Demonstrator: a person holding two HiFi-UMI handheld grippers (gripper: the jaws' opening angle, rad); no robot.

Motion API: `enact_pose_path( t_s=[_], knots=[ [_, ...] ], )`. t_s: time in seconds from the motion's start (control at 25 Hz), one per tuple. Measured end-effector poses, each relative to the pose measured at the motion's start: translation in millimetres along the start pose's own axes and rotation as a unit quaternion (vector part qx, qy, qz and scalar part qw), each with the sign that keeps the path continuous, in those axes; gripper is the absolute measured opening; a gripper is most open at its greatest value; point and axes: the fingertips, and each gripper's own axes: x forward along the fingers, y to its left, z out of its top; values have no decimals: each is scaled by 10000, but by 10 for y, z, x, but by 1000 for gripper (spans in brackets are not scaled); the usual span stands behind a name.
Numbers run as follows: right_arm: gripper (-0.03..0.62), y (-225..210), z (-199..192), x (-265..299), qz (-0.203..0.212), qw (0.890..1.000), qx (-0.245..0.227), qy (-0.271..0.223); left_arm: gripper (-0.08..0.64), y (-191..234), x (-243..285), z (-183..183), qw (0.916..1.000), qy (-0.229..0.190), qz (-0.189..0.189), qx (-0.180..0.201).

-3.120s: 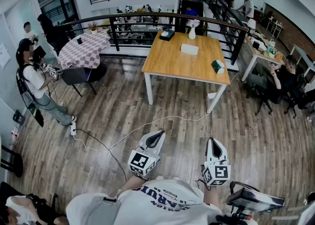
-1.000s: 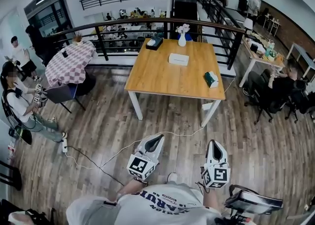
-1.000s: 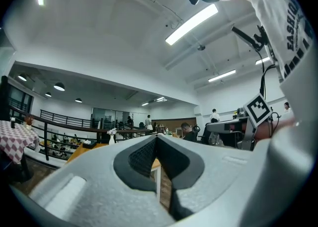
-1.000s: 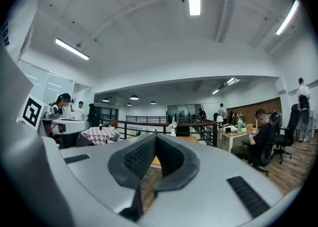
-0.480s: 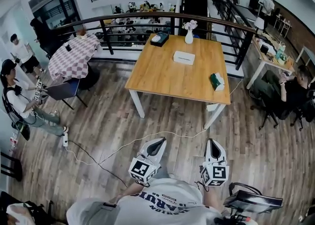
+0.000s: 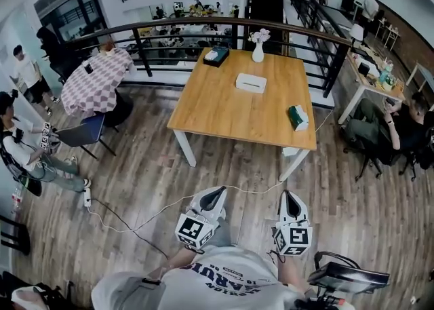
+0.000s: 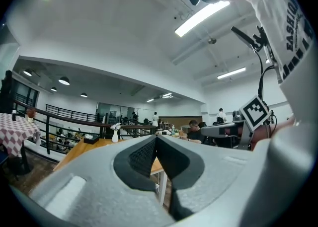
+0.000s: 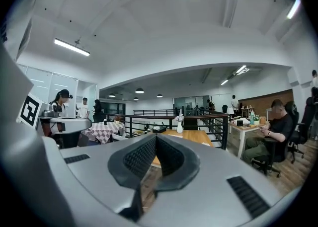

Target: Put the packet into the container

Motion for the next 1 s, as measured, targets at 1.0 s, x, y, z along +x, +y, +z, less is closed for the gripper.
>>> enact_pose_path(
  t_s=[1.0],
  knots=[
    [8, 249, 568, 2160, -304, 9995, -75, 30, 2, 2009, 1172, 301, 9994, -138, -327, -22]
  ],
)
